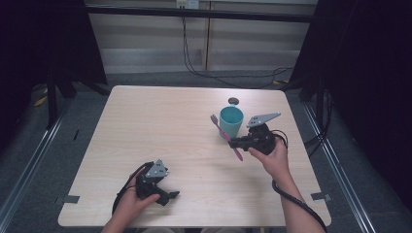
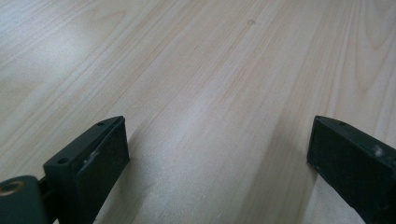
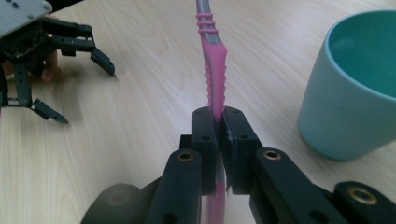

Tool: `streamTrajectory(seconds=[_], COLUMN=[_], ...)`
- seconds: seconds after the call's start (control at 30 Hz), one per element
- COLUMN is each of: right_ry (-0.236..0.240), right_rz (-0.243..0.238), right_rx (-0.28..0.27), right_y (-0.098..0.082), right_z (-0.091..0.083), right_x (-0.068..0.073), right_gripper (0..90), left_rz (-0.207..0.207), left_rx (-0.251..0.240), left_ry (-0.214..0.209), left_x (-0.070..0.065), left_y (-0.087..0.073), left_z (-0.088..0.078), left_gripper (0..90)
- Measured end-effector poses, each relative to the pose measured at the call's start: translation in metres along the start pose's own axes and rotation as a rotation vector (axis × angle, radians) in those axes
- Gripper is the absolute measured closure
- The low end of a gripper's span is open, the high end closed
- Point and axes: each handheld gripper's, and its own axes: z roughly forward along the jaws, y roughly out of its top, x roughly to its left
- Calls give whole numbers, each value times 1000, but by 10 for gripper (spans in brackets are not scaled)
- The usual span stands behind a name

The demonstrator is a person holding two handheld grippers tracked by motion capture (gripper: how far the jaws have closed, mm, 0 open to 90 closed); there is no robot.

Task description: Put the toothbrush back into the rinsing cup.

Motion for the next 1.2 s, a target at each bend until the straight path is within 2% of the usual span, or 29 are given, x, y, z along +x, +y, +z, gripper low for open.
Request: streamTrajectory(seconds=[0.17,0.2,0.47,0.77,1.0,1.2], right_ry=[-12,-11,-9,-27,-48,-48], right_rz=[24,38,82,89,107,119], right_rx=[-35,-60,-131,-158,-208,-240], right_y=[-1,-1,0,1,3,5], right_z=[-3,-4,-9,-11,-15,-17], right_x=[-1,-2,-4,-4,-6,-7], right_gripper=[844,845,845,845,845,845], left_rz=[0,0,0,0,-2,-1], left_rx=[0,0,-1,-1,-2,-1], left_ry=[0,0,4,3,3,3], left_x=[0,0,0,0,0,0], left_y=[0,0,0,0,0,0], left_z=[0,0,0,0,0,0], left_gripper=[53,53,53,52,53,53])
